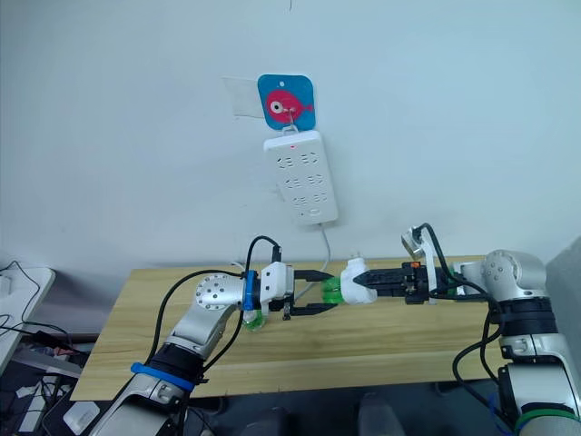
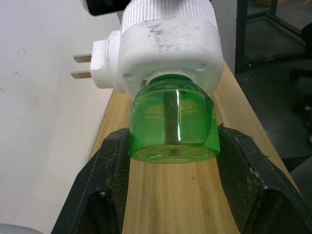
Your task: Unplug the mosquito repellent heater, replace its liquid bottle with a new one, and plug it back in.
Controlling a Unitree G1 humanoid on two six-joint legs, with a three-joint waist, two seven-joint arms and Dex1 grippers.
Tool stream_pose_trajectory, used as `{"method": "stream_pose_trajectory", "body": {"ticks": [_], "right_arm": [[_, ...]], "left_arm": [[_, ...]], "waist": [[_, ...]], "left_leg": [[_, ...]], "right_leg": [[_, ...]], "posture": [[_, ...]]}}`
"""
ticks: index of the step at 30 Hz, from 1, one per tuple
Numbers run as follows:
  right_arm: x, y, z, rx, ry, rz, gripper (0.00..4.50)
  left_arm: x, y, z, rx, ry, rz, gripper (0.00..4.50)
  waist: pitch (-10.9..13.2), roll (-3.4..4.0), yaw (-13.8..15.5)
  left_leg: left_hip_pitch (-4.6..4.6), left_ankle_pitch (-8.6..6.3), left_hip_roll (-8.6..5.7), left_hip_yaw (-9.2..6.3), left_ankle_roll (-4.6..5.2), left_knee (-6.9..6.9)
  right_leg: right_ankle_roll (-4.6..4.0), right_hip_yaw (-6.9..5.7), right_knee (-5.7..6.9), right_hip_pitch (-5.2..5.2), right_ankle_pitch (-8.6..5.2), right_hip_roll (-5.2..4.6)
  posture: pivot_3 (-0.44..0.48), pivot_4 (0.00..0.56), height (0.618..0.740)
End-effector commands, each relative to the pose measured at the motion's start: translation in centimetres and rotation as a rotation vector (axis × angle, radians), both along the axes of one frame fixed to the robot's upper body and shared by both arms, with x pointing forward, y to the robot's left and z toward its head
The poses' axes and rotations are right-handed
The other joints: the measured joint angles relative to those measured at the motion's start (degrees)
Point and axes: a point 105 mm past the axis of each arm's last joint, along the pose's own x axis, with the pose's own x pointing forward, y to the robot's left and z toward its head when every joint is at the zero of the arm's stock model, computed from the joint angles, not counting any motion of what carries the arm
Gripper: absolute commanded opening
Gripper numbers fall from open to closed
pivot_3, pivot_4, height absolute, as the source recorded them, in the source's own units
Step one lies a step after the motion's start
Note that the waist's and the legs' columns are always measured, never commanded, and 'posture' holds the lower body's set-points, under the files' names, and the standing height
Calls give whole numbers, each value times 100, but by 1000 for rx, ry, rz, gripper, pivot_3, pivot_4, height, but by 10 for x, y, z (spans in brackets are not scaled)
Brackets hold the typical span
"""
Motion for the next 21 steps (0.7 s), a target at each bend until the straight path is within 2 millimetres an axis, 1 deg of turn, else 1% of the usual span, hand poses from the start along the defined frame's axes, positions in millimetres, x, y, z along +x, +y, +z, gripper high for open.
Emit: {"method": "stream_pose_trajectory", "body": {"ticks": [1, 7, 14, 17, 19, 20, 21], "right_arm": [[4, 5, 16, 21, -67, 7, 4461], [4, 9, 9, -18, -72, -8, 4461], [5, 6, 4, -45, -71, -26, 4461], [5, 5, 3, -42, -66, -29, 3863], [5, 6, 3, -40, -64, -30, 3170], [5, 6, 3, -41, -65, -30, 3003], [5, 6, 2, -41, -65, -32, 3005]], "left_arm": [[0, -4, 10, -15, -49, -8, 2236], [0, -7, 10, -9, -49, -9, 2236], [-1, -7, 9, -3, -48, -12, 2236], [-1, -7, 9, -2, -47, -13, 2236], [-1, -7, 9, -2, -47, -14, 2236], [-1, -7, 9, -1, -47, -15, 2236], [-1, -7, 9, -1, -48, -15, 2236]], "waist": [[0, 0, 0], [0, 0, -1], [0, 0, -2], [0, 0, -3], [0, 0, -3], [0, 0, -3], [0, 0, -2]], "left_leg": [[0, 0, 0, 0, 0, 0], [0, 0, 0, -1, 0, 0], [0, 0, 0, 0, 0, 0], [0, 0, 0, 0, 0, 0], [0, 0, -1, -1, 0, 0], [0, 0, 0, 0, 0, 0], [0, 0, 0, 0, 0, 0]], "right_leg": [[0, 0, 0, 0, 0, 0], [0, 0, 0, 0, 0, 0], [0, 0, 1, 0, 0, 0], [0, 0, 1, 0, 0, 0], [0, -1, 1, 0, 0, 0], [0, 0, 0, 0, 0, 0], [0, 0, 1, 0, 0, 0]], "posture": [[-71, 116, 740], [-71, 119, 740], [-75, 122, 740], [-75, 122, 740], [-74, 122, 740], [-74, 122, 740], [-73, 123, 740]]}}
